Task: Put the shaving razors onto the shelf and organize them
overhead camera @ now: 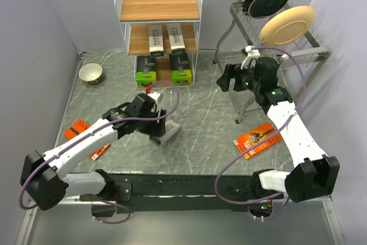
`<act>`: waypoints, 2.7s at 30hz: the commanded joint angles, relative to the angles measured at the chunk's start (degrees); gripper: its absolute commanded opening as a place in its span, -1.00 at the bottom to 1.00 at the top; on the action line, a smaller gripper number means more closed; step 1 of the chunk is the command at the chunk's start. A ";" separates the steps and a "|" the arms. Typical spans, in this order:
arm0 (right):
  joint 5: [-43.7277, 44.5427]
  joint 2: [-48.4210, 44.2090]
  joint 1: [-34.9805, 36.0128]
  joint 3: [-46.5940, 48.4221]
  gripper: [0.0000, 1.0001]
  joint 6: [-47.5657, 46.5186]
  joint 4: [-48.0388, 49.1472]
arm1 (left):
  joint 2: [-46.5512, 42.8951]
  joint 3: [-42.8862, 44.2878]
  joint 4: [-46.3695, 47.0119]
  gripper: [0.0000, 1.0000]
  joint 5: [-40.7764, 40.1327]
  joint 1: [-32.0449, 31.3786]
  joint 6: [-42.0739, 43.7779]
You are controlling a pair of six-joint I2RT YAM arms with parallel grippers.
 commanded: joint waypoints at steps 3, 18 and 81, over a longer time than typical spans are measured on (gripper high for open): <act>0.13 -0.27 -0.27 1.05 1.00 0.75 2.38 | 1.07 -6.06 -9.49 0.66 9.99 -0.29 -3.41; -0.40 -3.43 -0.35 -1.86 1.00 0.13 3.17 | 8.01 4.88 0.12 0.99 7.90 0.41 8.53; -2.51 -0.27 -0.27 2.71 1.00 1.10 5.10 | 11.97 26.70 -7.63 -0.04 -6.61 16.05 27.62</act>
